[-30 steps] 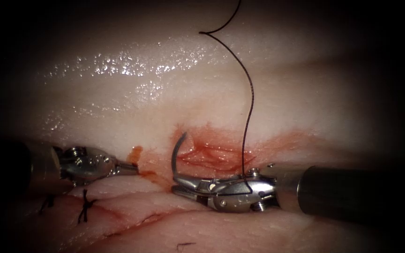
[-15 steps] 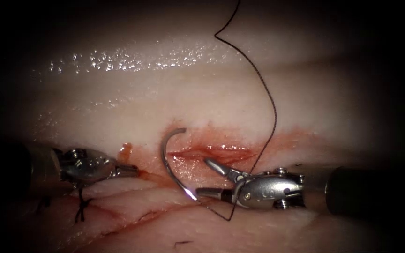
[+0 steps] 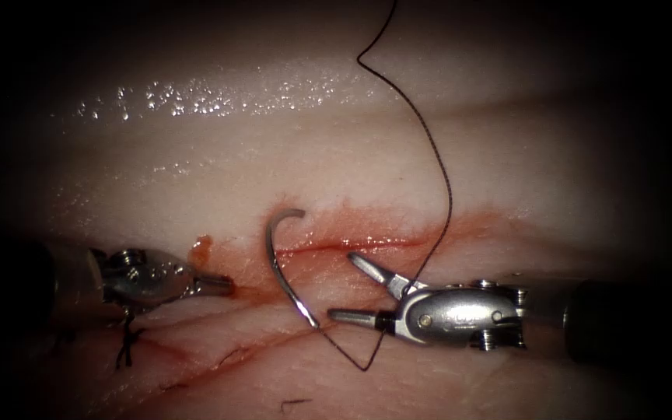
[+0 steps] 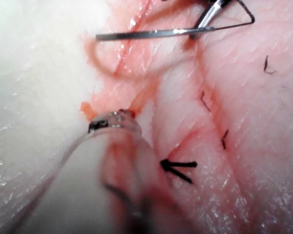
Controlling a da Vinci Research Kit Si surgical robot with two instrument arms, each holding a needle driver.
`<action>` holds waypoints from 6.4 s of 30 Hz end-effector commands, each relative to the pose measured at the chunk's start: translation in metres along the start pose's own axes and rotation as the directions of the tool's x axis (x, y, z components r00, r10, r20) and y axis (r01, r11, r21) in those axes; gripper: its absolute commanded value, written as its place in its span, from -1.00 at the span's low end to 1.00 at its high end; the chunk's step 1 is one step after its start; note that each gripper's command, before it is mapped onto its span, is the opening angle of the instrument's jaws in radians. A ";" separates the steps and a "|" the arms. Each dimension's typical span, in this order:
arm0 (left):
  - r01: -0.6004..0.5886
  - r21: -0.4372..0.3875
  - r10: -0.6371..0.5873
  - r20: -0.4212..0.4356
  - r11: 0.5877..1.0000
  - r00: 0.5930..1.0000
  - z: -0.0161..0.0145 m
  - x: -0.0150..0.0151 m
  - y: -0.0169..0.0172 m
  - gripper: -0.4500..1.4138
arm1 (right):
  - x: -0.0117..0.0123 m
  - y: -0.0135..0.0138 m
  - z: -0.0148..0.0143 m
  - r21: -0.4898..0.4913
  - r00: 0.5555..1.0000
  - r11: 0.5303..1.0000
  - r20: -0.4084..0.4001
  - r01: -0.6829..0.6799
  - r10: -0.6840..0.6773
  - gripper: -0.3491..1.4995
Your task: Wound Closure
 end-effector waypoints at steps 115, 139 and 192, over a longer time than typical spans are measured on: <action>-0.009 -0.010 0.009 0.005 1.000 1.000 0.0010 -0.0010 0.0003 -1.00 | -0.0117 0.0012 0.0035 0.131 0.929 0.923 0.035 0.362 -0.369 -1.00; -0.007 -0.007 0.007 0.005 1.000 1.000 0.0012 -0.0009 0.0005 -1.00 | -0.0074 0.0032 0.0080 0.140 0.964 0.955 0.010 0.260 -0.264 -1.00; -0.008 -0.012 0.009 0.005 1.000 1.000 0.0008 -0.0010 0.0004 -1.00 | -0.0143 -0.0020 0.0085 0.178 0.996 0.984 0.076 0.023 -0.037 -1.00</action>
